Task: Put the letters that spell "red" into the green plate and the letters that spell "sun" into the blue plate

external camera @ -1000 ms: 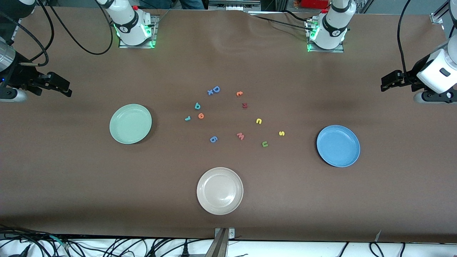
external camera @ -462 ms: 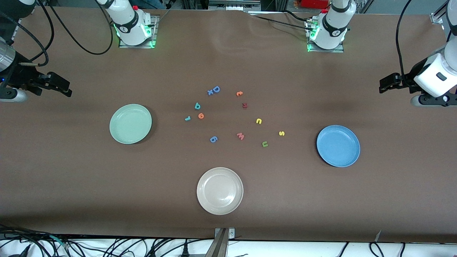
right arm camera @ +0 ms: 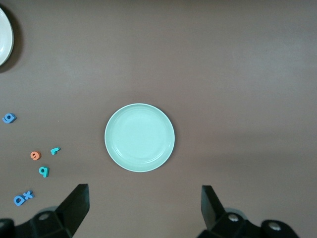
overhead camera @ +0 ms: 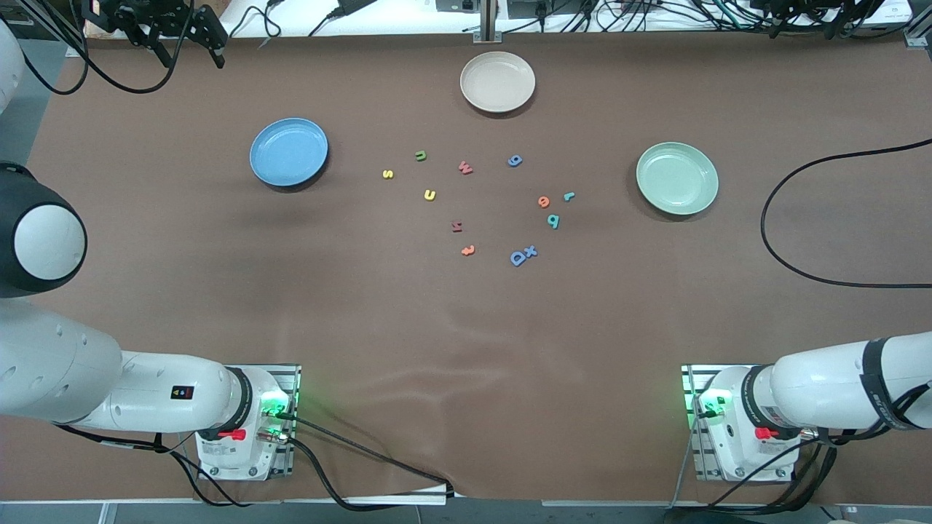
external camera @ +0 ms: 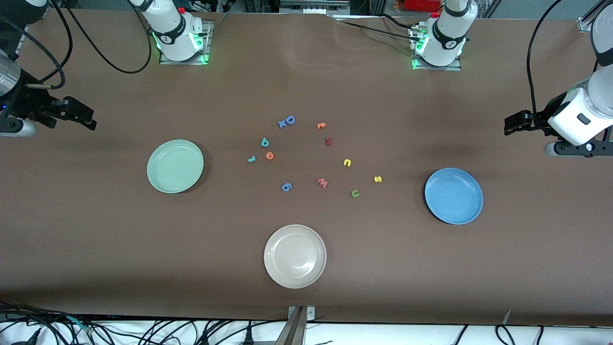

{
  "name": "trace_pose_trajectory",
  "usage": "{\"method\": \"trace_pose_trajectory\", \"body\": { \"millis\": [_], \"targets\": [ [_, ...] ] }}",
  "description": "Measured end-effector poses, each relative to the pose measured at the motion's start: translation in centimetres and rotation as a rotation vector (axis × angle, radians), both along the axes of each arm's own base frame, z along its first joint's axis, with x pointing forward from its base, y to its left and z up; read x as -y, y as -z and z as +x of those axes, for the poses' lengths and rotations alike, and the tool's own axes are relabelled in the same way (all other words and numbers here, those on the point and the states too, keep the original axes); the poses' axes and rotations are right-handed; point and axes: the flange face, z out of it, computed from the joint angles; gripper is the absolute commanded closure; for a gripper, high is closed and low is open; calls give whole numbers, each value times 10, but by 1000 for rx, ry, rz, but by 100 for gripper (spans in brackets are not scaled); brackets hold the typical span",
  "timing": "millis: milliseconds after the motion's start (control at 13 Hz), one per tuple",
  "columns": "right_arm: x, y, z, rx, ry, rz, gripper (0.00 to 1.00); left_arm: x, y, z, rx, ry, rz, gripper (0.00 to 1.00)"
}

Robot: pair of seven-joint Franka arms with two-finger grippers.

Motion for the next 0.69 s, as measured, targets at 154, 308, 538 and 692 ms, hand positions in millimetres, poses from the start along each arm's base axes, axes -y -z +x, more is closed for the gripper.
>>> {"method": "trace_pose_trajectory", "body": {
  "millis": [154, 308, 538, 692],
  "targets": [
    [0, 0, 0, 0, 0, 0, 0, -2, -2, 0, 5, -10, -19, 0],
    [0, 0, 0, 0, 0, 0, 0, -6, -3, 1, 6, -17, -20, 0],
    [0, 0, 0, 0, 0, 0, 0, -8, -4, 1, 8, -20, -20, 0],
    [0, 0, 0, 0, 0, 0, 0, -8, -4, 1, 9, -20, -20, 0]
  ]
}}
